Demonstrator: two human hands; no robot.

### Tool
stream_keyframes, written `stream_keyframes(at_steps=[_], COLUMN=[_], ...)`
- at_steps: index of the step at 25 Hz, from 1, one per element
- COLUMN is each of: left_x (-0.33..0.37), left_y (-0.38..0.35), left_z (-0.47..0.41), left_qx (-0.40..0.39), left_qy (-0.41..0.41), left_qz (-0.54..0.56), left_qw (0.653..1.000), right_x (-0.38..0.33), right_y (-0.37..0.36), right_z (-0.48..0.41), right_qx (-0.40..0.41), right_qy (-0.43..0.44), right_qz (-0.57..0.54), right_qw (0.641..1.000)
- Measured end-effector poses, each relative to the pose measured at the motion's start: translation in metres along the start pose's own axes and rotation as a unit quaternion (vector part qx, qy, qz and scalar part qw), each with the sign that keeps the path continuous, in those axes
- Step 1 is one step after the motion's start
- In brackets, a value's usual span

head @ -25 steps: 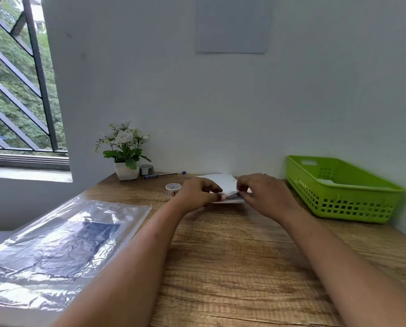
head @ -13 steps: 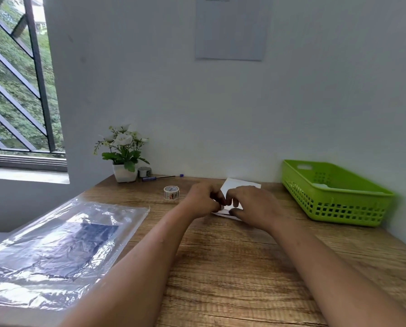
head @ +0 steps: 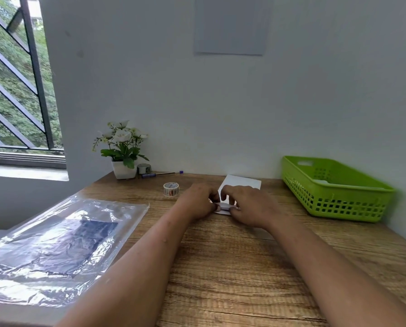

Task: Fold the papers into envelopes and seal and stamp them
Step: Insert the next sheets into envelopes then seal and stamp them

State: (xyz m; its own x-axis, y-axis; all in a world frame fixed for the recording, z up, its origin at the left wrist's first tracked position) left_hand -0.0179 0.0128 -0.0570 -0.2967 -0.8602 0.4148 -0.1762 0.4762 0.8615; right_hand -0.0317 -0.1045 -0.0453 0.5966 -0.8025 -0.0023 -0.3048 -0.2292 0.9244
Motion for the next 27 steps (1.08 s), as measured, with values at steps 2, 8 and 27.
stream_keyframes(at_steps=[2, 8, 27], left_x=[0.001, 0.005, -0.003], left_y=[-0.002, -0.004, -0.005], left_z=[-0.002, -0.004, 0.003], left_qx=[-0.004, -0.012, -0.06], left_qy=[-0.009, -0.021, 0.012], left_qz=[-0.003, 0.03, 0.09], left_qw=[1.0, 0.999, 0.994], right_x=[0.002, -0.002, 0.038], right_y=[-0.004, -0.004, -0.01], right_z=[0.0, -0.002, 0.011], right_qx=[-0.004, 0.012, -0.164], right_qy=[-0.006, -0.008, -0.11], right_qz=[0.008, 0.057, -0.195], right_qw=[1.0, 0.998, 0.961])
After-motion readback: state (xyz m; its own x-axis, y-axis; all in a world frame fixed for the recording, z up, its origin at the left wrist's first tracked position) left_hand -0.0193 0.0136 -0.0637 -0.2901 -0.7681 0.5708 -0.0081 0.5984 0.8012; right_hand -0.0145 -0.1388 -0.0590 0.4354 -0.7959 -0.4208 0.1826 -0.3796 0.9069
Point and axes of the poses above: each hand's wrist, its own z-axis away from the middle knuckle, its own y-axis out of the back of the hand, x = y × z, the point moved 7 cm from there along -z, towards the middle knuckle
